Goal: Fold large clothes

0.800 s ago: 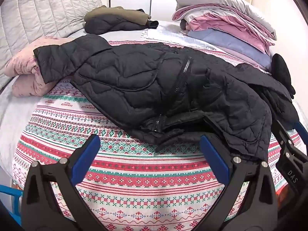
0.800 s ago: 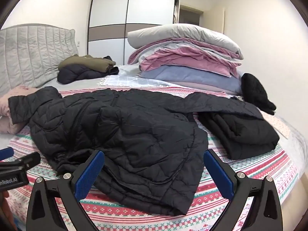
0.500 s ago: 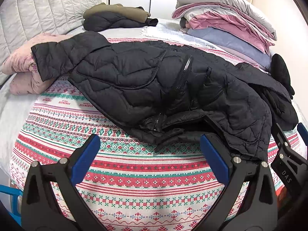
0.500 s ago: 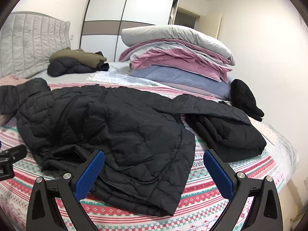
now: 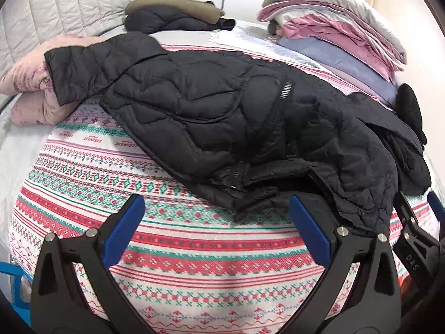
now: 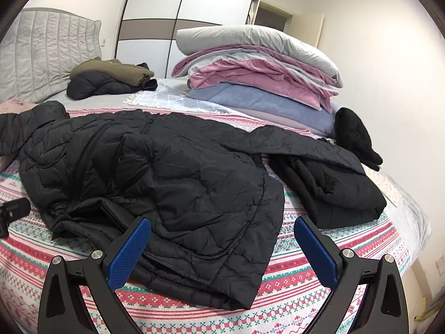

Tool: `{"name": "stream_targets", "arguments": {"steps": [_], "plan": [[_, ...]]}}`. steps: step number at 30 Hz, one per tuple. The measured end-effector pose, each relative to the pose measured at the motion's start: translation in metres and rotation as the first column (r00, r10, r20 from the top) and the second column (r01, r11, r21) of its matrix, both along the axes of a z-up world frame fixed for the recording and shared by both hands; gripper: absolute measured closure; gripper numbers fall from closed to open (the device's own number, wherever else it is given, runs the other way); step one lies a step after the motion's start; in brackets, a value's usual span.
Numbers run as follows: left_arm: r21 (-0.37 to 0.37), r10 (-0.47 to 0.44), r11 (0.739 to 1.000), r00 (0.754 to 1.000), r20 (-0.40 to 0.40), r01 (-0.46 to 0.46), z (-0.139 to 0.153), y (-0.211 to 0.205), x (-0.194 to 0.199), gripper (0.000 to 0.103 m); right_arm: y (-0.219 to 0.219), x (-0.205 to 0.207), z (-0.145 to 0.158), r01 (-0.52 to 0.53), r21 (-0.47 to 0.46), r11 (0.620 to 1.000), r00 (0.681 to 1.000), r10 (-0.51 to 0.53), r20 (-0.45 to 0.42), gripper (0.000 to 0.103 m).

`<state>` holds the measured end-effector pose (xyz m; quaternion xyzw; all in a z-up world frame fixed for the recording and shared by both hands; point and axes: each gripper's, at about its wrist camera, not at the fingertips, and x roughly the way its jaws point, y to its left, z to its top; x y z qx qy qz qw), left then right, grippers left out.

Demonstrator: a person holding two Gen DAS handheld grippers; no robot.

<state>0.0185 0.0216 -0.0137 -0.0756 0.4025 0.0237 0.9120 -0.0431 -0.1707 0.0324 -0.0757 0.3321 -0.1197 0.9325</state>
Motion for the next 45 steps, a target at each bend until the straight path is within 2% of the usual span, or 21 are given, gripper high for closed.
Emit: {"name": "stream_targets", "arguments": {"steps": [2,4,7,8,10,12,16,17,19,20,21,22,23,24,26,29,32,35,40,43,45], "plan": [[-0.028,0.015,0.999,1.000,0.007,-0.015,0.000,0.011,0.004,0.000,-0.010,0.003,-0.002,-0.013,0.048,0.999,0.999,0.015,-0.032,0.000],[-0.081,0.019,0.996,1.000,-0.023,-0.020,-0.002,0.026,0.009,0.000,-0.032,0.008,-0.007,-0.035,0.199,0.979,0.995,0.053,-0.085,0.000],[-0.193,0.051,0.979,0.995,-0.088,-0.067,-0.007,0.057,0.015,0.000,-0.084,0.019,-0.031,0.030,0.536,0.844,0.980,0.082,-0.184,0.000],[-0.235,0.071,0.967,0.990,-0.120,-0.098,-0.010,0.068,0.016,0.000,-0.098,0.022,-0.042,0.085,0.591,0.802,0.971,0.066,-0.228,0.000],[-0.323,0.118,0.932,0.982,-0.150,-0.162,-0.017,0.089,0.017,0.000,-0.119,0.025,-0.059,0.160,0.639,0.752,0.953,0.052,-0.299,0.000],[-0.401,0.164,0.891,0.975,-0.151,-0.212,-0.027,0.106,0.021,0.001,-0.130,0.025,-0.068,0.173,0.653,0.737,0.952,0.044,-0.302,0.000],[-0.431,0.174,0.866,0.960,-0.219,-0.255,-0.047,0.105,0.043,0.004,-0.138,0.027,-0.087,0.204,0.700,0.684,0.945,0.048,-0.323,0.006],[-0.430,0.175,0.864,0.957,-0.232,-0.262,-0.052,0.102,0.050,0.004,-0.138,0.028,-0.091,0.209,0.711,0.671,0.942,0.055,-0.330,0.015],[-0.435,0.173,0.857,0.949,-0.263,-0.276,-0.063,0.093,0.063,0.005,-0.134,0.033,-0.091,0.217,0.726,0.653,0.934,0.078,-0.349,0.051],[-0.448,0.166,0.849,0.946,-0.279,-0.282,-0.069,0.087,0.070,0.010,-0.130,0.036,-0.098,0.224,0.722,0.654,0.923,0.094,-0.372,0.087],[-0.476,0.157,0.834,0.947,-0.280,-0.279,-0.073,0.085,0.075,0.023,-0.131,0.036,-0.099,0.233,0.728,0.644,0.921,0.095,-0.379,0.092],[-0.494,0.149,0.824,0.948,-0.282,-0.276,-0.074,0.083,0.076,0.034,-0.137,0.034,-0.100,0.244,0.753,0.611,0.928,0.078,-0.364,0.094],[-0.523,0.132,0.810,0.952,-0.276,-0.264,-0.074,0.082,0.078,0.061,-0.142,0.031,-0.096,0.248,0.760,0.600,0.935,0.056,-0.349,0.095],[-0.535,0.123,0.803,0.952,-0.279,-0.261,-0.072,0.080,0.077,0.078,-0.151,0.025,-0.090,0.253,0.760,0.599,0.945,0.015,-0.326,0.096],[-0.555,0.104,0.798,0.961,-0.255,-0.234,-0.063,0.078,0.064,0.093,-0.179,0.011,-0.075,0.254,0.775,0.579,0.963,-0.079,-0.256,0.096],[-0.552,0.050,0.822,0.984,-0.171,-0.138,-0.040,0.068,0.030,0.097,-0.207,-0.001,-0.080,0.287,0.797,0.531,0.957,-0.119,-0.266,0.096],[-0.486,0.004,0.872,0.995,-0.102,-0.053,-0.013,0.052,-0.014,0.098,-0.217,-0.009,-0.098,0.334,0.812,0.479,0.939,-0.096,-0.330,0.096],[-0.487,-0.078,0.872,0.997,-0.027,0.055,0.015,0.042,-0.060,0.098,-0.234,-0.010,-0.101,0.316,0.841,0.439,0.946,-0.079,-0.314,0.096],[-0.376,-0.147,0.907,0.979,0.142,0.191,0.060,0.041,-0.120,0.097,-0.271,-0.029,-0.107,0.238,0.934,0.267,0.971,-0.070,-0.227,0.096],[-0.314,-0.110,0.937,0.982,0.155,0.154,0.067,0.055,-0.109,0.073,-0.275,-0.031,-0.095,0.219,0.926,0.307,0.976,-0.086,-0.202,0.092],[-0.289,-0.071,0.951,0.987,0.144,0.111,0.063,0.065,-0.095,0.036,-0.270,-0.035,-0.084,0.169,0.933,0.318,0.986,-0.043,-0.164,0.088]]}}
